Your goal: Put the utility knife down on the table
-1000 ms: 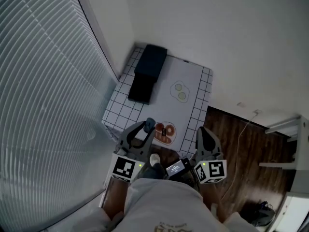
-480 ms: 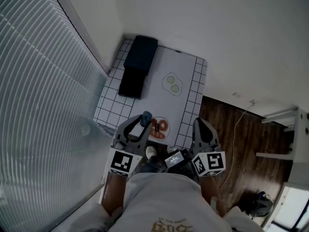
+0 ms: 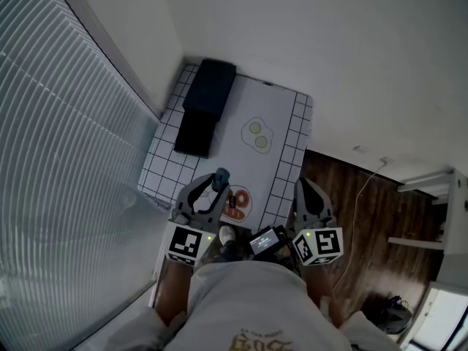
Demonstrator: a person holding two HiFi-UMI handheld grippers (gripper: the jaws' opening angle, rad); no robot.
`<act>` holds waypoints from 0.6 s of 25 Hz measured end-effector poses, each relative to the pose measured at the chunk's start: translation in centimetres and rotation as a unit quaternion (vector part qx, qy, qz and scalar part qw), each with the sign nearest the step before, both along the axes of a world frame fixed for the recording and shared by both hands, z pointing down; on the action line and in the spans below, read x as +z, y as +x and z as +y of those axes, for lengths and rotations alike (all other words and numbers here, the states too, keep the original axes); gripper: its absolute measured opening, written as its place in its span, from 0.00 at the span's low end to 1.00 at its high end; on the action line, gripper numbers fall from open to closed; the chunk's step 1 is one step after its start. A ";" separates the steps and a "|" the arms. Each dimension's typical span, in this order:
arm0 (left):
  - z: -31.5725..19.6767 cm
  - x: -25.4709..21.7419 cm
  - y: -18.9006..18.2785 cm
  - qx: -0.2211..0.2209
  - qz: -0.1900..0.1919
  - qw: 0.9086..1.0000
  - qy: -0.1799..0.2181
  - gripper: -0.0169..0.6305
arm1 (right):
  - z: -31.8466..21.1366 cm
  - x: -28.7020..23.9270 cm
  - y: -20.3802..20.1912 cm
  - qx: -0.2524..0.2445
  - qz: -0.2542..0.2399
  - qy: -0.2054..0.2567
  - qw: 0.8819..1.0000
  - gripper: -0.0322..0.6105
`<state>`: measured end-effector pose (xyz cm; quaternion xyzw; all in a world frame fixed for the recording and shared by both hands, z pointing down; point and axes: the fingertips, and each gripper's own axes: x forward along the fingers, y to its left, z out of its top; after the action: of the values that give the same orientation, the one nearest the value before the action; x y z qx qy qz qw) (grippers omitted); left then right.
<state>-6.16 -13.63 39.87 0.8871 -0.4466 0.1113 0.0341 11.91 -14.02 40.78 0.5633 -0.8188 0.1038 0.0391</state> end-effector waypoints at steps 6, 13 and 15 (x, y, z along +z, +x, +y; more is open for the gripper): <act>-0.8 2.3 0.9 0.001 -0.012 1.000 -0.026 0.23 | -0.5 1.4 0.6 -0.006 0.002 -0.015 1.000 0.06; -1.4 5.1 2.0 0.008 -0.025 0.998 -0.058 0.23 | -0.7 3.8 0.7 -0.018 0.002 -0.037 0.999 0.06; -1.3 5.8 2.3 0.012 -0.037 0.997 -0.064 0.23 | -0.7 4.4 0.6 -0.023 0.010 -0.038 0.999 0.06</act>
<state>-3.83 -14.93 45.70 0.8836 -0.4289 0.1728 0.0733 12.52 -14.76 45.22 0.5437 -0.8263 0.1283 0.0715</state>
